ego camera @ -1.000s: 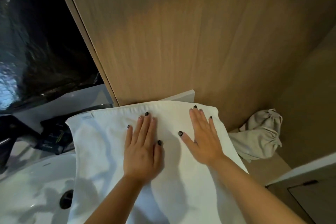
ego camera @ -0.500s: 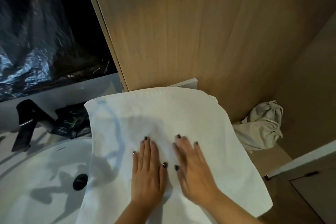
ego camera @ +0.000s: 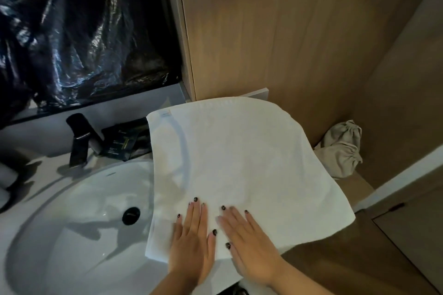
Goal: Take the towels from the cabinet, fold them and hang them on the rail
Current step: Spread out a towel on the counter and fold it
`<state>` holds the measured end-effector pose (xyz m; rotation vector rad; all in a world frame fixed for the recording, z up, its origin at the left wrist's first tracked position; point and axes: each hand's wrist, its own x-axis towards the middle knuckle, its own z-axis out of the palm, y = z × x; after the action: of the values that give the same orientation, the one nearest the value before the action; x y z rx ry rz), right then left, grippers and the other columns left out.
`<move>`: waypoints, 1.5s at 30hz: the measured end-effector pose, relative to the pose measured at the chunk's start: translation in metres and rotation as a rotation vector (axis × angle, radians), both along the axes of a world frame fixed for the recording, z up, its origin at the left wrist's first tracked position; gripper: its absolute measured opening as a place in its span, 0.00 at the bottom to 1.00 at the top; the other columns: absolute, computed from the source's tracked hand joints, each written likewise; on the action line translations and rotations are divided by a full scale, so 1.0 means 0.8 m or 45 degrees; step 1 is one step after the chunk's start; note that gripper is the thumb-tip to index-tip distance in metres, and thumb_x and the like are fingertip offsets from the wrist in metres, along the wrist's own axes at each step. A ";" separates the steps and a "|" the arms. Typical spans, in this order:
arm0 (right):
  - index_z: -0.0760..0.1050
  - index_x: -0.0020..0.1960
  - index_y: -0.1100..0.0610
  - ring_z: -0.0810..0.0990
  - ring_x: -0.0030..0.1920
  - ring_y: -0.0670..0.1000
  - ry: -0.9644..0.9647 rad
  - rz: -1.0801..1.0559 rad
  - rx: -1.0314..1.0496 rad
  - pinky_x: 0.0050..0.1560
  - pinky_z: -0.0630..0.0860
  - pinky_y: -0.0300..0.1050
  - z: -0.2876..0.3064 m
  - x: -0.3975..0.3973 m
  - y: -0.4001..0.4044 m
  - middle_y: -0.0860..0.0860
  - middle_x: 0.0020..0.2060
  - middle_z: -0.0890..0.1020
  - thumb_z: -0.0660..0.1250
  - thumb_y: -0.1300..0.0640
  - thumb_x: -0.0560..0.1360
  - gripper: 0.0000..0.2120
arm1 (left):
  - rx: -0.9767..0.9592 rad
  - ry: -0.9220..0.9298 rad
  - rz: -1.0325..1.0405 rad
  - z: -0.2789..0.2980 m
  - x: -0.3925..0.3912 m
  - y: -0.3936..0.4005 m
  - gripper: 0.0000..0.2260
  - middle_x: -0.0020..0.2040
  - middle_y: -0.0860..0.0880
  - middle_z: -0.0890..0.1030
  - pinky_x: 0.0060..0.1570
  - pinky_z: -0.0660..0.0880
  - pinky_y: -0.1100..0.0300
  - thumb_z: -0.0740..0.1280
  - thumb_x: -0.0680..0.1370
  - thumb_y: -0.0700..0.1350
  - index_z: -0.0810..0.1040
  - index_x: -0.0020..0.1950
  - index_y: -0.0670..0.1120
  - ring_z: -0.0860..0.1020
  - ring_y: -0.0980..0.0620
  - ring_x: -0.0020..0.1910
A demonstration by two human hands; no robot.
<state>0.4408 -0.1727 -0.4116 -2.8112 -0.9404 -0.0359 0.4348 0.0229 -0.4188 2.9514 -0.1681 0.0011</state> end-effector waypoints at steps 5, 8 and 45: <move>0.59 0.79 0.53 0.56 0.78 0.56 0.053 -0.145 -0.089 0.69 0.56 0.59 -0.001 -0.026 0.030 0.52 0.79 0.57 0.56 0.46 0.79 0.30 | 0.060 0.099 0.021 0.002 -0.032 0.024 0.28 0.78 0.42 0.62 0.74 0.47 0.49 0.44 0.83 0.57 0.62 0.77 0.43 0.51 0.47 0.78; 0.58 0.79 0.53 0.56 0.78 0.57 0.058 -0.114 -0.185 0.69 0.56 0.61 0.006 -0.032 0.030 0.53 0.79 0.57 0.55 0.44 0.79 0.31 | 0.037 0.165 0.089 0.000 -0.040 0.030 0.30 0.77 0.40 0.63 0.73 0.47 0.50 0.45 0.83 0.60 0.61 0.78 0.42 0.52 0.44 0.78; 0.80 0.61 0.63 0.82 0.59 0.55 -0.133 -0.170 -0.148 0.56 0.79 0.50 0.018 -0.033 0.028 0.57 0.59 0.82 0.81 0.67 0.49 0.39 | -1.823 0.287 1.110 0.101 -0.057 0.090 0.04 0.38 0.40 0.81 0.35 0.75 0.58 0.71 0.76 0.41 0.78 0.46 0.41 0.78 0.48 0.32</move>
<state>0.4144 -0.1499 -0.3971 -3.0020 -0.7987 -0.1511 0.3892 0.0950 -0.3383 1.3883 0.7929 -0.0610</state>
